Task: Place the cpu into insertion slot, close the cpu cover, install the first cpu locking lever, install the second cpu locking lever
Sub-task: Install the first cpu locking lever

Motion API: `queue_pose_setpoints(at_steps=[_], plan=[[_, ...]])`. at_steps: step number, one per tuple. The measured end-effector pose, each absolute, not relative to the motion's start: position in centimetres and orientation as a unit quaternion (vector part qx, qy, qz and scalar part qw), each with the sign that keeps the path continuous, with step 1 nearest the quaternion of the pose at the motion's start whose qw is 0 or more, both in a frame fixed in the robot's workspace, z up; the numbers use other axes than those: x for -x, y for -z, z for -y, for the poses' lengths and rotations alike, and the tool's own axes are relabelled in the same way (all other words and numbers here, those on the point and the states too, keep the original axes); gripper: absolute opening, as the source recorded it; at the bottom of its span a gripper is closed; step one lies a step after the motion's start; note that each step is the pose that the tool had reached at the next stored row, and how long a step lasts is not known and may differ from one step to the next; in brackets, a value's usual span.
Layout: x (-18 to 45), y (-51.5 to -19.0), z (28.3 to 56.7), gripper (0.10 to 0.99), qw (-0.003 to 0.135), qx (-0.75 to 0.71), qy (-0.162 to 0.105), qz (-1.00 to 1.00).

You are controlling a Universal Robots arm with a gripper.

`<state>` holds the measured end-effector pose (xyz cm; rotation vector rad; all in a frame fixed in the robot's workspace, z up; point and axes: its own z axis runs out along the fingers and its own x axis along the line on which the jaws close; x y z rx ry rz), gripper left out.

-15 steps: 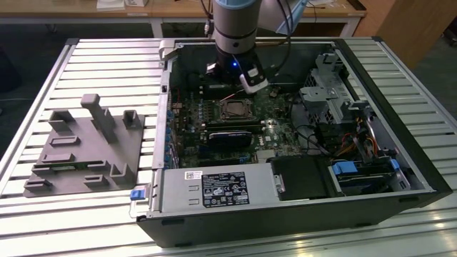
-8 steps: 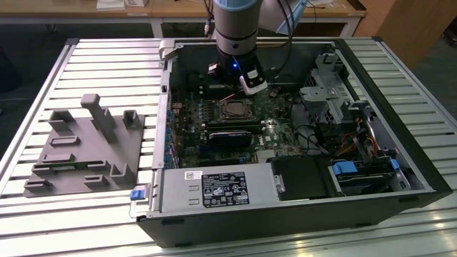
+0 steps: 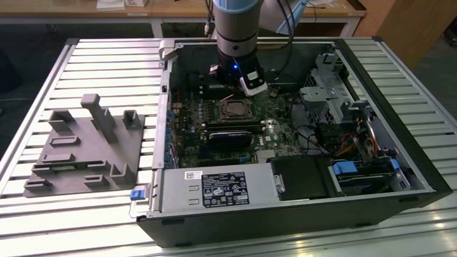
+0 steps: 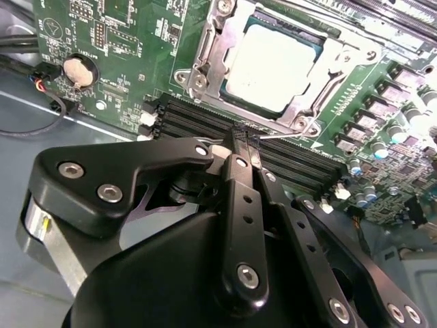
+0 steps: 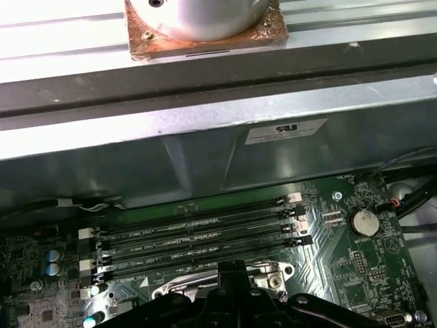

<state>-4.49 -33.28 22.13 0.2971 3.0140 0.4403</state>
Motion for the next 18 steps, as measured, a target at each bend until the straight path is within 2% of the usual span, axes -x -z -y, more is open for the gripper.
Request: queue_pose_setpoints(at_steps=[9,18], plan=[[4.49,-22.05,33.25,0.106,0.043,-0.098,-0.143,-0.984],[4.49,-21.92,33.26,0.106,0.047,-0.097,-0.131,-0.985]])
